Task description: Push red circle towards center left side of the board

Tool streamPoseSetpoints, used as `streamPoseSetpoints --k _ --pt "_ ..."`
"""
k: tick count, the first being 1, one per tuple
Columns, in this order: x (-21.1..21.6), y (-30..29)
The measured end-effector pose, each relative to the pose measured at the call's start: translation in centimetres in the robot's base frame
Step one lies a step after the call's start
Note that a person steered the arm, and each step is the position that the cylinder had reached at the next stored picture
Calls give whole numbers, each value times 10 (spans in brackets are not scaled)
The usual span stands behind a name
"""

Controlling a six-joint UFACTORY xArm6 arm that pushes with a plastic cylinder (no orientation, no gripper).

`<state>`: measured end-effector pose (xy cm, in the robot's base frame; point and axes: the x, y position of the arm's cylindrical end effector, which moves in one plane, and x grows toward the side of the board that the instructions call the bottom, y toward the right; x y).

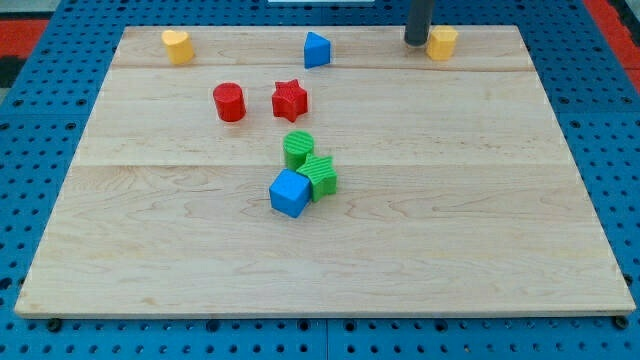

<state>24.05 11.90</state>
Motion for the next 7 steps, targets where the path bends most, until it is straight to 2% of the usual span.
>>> streamPoseSetpoints --k 1,3,5,7 --pt "6 -39" --pt "83 -47" --pt "134 -130" --pt "139 -179"
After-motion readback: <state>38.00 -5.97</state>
